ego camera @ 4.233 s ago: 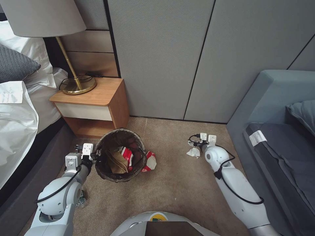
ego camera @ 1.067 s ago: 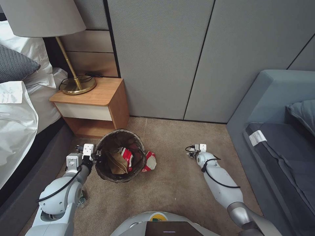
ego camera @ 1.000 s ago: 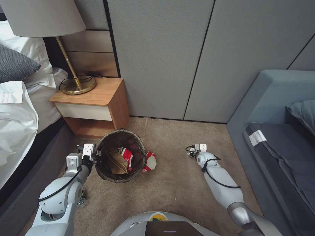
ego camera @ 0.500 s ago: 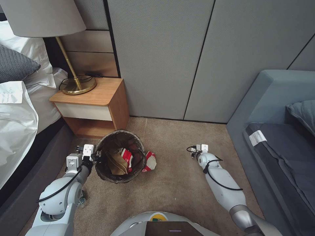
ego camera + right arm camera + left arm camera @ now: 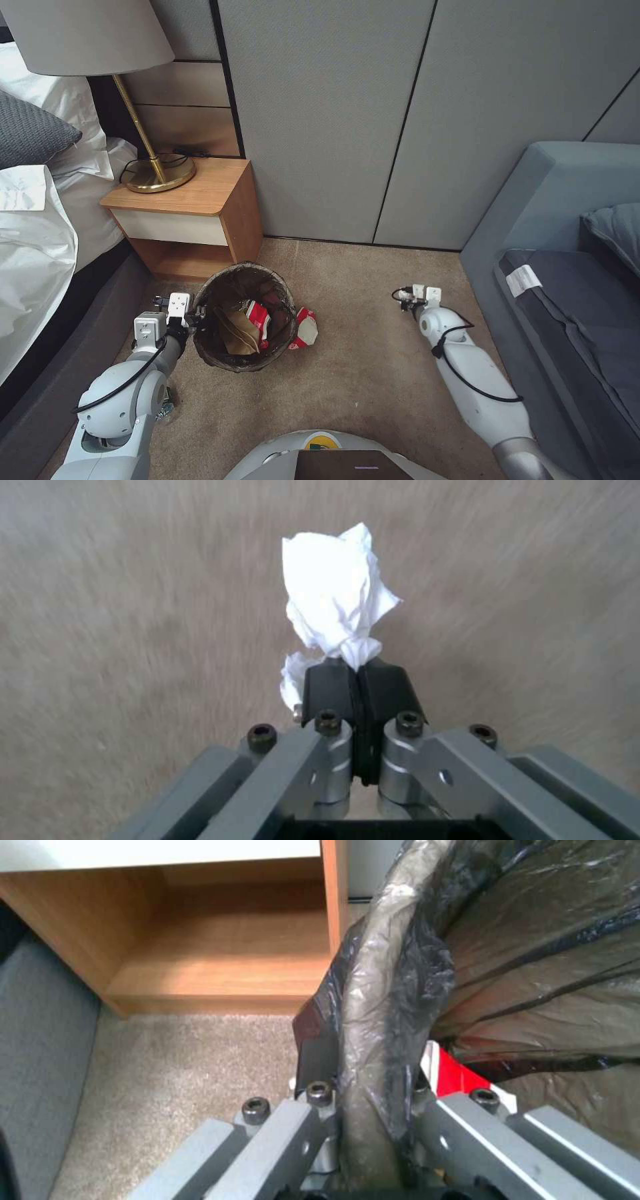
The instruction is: Pick up the trash bin, then pick up the garbage from the floor and place it into the trash bin.
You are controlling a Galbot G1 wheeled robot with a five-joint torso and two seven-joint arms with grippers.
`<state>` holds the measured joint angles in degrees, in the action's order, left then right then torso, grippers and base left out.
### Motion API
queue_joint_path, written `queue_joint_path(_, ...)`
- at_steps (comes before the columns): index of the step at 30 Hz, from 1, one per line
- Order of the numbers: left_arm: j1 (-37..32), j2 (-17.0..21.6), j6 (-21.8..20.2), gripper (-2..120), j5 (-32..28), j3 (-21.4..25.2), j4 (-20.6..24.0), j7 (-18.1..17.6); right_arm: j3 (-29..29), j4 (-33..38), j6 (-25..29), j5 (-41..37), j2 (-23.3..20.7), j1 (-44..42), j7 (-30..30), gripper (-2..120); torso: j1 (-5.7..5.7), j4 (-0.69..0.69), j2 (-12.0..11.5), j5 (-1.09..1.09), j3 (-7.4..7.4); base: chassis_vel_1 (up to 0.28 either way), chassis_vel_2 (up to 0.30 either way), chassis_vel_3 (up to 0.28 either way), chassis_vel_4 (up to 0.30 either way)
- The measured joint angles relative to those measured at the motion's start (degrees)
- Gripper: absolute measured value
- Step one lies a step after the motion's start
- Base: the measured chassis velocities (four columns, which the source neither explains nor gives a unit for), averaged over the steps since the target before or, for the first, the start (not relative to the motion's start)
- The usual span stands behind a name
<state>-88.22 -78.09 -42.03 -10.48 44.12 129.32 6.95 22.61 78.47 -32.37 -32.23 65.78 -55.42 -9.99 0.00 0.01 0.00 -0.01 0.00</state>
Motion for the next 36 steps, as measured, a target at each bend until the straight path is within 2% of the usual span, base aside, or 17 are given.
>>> queue_joint_path(2, -0.04, 0.06, -0.01, 0, 0.0, 0.03, 0.16, 0.0, 0.28, 2.54, -0.58, -0.97, -1.33, -0.7, -0.39, 0, 0.0, -0.02, 0.0, 0.0, 0.0, 0.0, 0.0, 0.0, 0.0)
queue_joint_path(5, -0.18, 0.18, -0.02, 0, -0.04, 0.06, 1.05, -0.16, 1.17, 12.98, -4.07, -7.26, -6.51, -2.47, -3.46, 0, 0.0, -0.02, 0.0, 0.0, 0.0, 0.0, 0.0, 0.0, 0.0)
queue_joint_path(6, -0.18, 0.18, -0.02, 0, -0.04, 0.06, 1.05, -0.16, 1.17, 12.98, -4.07, -7.26, -6.51, -2.47, -3.46, 0, 0.0, -0.02, 0.0, 0.0, 0.0, 0.0, 0.0, 0.0, 0.0)
queue_joint_path(8, -0.29, 0.21, -0.03, 0, 0.0, 0.05, 1.55, -0.27, 1.57, 20.22, -6.71, -12.41, -9.22, -2.75, -5.87, 0, 0.0, 0.0, 0.01, 0.02, 0.0, 0.0, 0.0, 0.0, 0.0)
queue_joint_path(9, -0.29, 0.21, -0.03, 0, 0.0, 0.05, 1.55, -0.27, 1.57, 20.22, -6.71, -12.41, -9.22, -2.75, -5.87, 0, 0.0, 0.0, 0.01, 0.02, 0.0, 0.0, 0.0, 0.0, 0.0)
queue_joint_path(11, -0.45, 0.25, -0.05, 0, 0.22, 0.05, 1.76, -0.28, 2.08, 27.13, -9.43, -17.97, -11.72, -2.68, -8.64, 0, 0.0, 0.0, 0.0, 0.0, 0.0, 0.0, 0.0, 0.0, 0.0)
queue_joint_path(15, -0.58, 0.23, -0.07, 0, 0.64, 0.01, 1.87, -0.2, 2.24, 34.39, -10.05, -24.2, -14.46, -2.05, -11.82, 0, 0.0, -0.02, 0.0, 0.0, 0.0, 0.0, 0.0, 0.0, 0.0)
queue_joint_path(16, -0.58, 0.23, -0.07, 0, 0.64, 0.01, 1.87, -0.2, 2.24, 34.39, -10.05, -24.2, -14.46, -2.05, -11.82, 0, 0.0, -0.02, 0.0, 0.0, 0.0, 0.0, 0.0, 0.0, 0.0)
queue_joint_path(19, -0.68, 0.31, -0.07, 0, 0.89, -0.03, 2.19, -0.13, 1.37, 41.77, -10.08, -31.2, -17.39, -0.43, -14.19, 0, 0.0, -0.01, 0.0, 0.0, 0.0, 0.0, 0.0, 0.0, 0.0)
queue_joint_path(23, -0.77, 0.4, -0.09, 0, 0.97, -0.11, 2.33, -0.09, 0.08, 45.86, -10.08, -37.28, -19.88, 1.52, -14.95, 0, 0.0, -0.01, 0.0, 0.02, 0.0, 0.0, 0.0, 0.0, 0.0)
queue_joint_path(26, -0.8, 0.34, -0.1, 0, 1.44, -0.36, 2.34, -0.02, -4.48, 50.78, -10.03, -44.68, -24.57, 8.54, -13.6, 0, 0.0, -0.02, 0.0, 0.01, 0.0, 0.0, 0.0, 0.0, 0.0)
queue_joint_path(27, -0.8, 0.34, -0.1, 0, 1.44, -0.36, 2.34, -0.02, -4.48, 50.78, -10.03, -44.68, -24.57, 8.54, -13.6, 0, 0.0, -0.02, 0.0, 0.01, 0.0, 0.0, 0.0, 0.0, 0.0)
queue_joint_path(30, -0.69, 0.18, -0.11, 0, 1.7, -0.53, 2.28, 0.03, -10.78, 52.61, -9.97, -49.36, -26.46, 17.18, -12.97, 0, 0.0, 0.0, 0.0, 0.0, 0.0, 0.0, 0.0, 0.0, 0.0)
queue_joint_path(31, -0.69, 0.18, -0.11, 0, 1.7, -0.53, 2.28, 0.03, -10.78, 52.61, -9.97, -49.36, -26.46, 17.18, -12.97, 0, 0.0, 0.0, 0.0, 0.0, 0.0, 0.0, 0.0, 0.0, 0.0)
queue_joint_path(33, -0.56, 0.13, -0.12, 0, 1.86, -0.58, 2.2, 0.03, -15.85, 52.95, -9.94, -52.39, -26.6, 22.73, -13.27, 0, 0.0, -0.01, 0.0, 0.0, 0.0, 0.0, 0.0, 0.0, 0.0)
queue_joint_path(34, -0.56, 0.13, -0.12, 0, 1.86, -0.58, 2.2, 0.03, -15.85, 52.95, -9.94, -52.39, -26.6, 22.73, -13.27, 0, 0.0, -0.01, 0.0, 0.0, 0.0, 0.0, 0.0, 0.0, 0.0)
queue_joint_path(36, -0.47, 0.16, -0.12, 0, 1.95, -0.58, 2.08, 0.03, -25.36, 52.33, -9.88, -55.82, -25.54, 32.2, -14.27, 0, 0.0, -0.02, 0.0, 0.0, 0.0, 0.0, 0.0, 0.0, 0.0)
